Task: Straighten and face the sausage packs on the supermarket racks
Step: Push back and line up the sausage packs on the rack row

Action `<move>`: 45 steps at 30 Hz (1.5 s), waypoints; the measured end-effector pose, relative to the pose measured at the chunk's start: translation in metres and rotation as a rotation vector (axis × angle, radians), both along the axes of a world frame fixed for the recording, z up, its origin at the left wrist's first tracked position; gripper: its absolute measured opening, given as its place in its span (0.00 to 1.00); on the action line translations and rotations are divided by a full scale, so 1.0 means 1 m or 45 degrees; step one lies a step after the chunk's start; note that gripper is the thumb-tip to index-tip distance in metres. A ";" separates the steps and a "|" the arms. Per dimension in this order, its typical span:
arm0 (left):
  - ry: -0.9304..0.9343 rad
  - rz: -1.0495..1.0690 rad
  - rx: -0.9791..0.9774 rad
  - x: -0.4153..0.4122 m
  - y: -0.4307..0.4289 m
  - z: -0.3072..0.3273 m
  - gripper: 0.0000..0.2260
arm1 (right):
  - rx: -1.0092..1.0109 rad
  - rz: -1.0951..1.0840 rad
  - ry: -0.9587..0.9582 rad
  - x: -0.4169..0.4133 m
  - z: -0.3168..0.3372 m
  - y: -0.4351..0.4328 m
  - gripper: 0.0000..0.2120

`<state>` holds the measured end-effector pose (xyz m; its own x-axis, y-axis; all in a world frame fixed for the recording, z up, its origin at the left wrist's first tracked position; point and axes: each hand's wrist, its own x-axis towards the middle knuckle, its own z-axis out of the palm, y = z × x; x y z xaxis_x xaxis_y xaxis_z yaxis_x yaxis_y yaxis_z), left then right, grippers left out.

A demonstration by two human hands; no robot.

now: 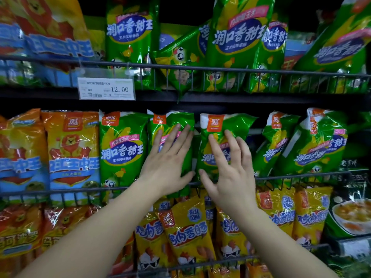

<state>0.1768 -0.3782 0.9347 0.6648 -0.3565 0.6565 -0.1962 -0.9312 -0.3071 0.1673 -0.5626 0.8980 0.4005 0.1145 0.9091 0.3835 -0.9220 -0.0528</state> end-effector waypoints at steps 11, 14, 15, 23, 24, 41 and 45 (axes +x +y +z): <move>-0.037 -0.009 -0.039 0.004 0.001 -0.005 0.41 | -0.144 0.036 0.353 0.034 0.028 -0.004 0.41; -0.040 0.015 -0.048 0.005 -0.001 -0.005 0.41 | -0.167 0.064 0.387 0.035 0.035 -0.006 0.42; -0.040 0.024 -0.052 0.006 -0.002 -0.005 0.41 | -0.176 0.071 0.394 0.036 0.038 -0.007 0.42; -0.010 -0.004 -0.114 -0.001 -0.008 -0.001 0.38 | -0.262 0.105 0.444 0.027 0.048 -0.017 0.42; -0.013 -0.021 -0.131 -0.002 -0.010 -0.001 0.38 | -0.243 0.120 0.422 0.026 0.046 -0.018 0.41; -0.130 -0.200 -0.099 -0.004 -0.083 -0.012 0.33 | 0.157 0.196 -0.158 -0.011 -0.015 -0.096 0.28; -0.115 -0.166 -0.071 0.003 -0.105 -0.011 0.32 | 0.218 0.056 -0.178 -0.006 -0.018 -0.129 0.28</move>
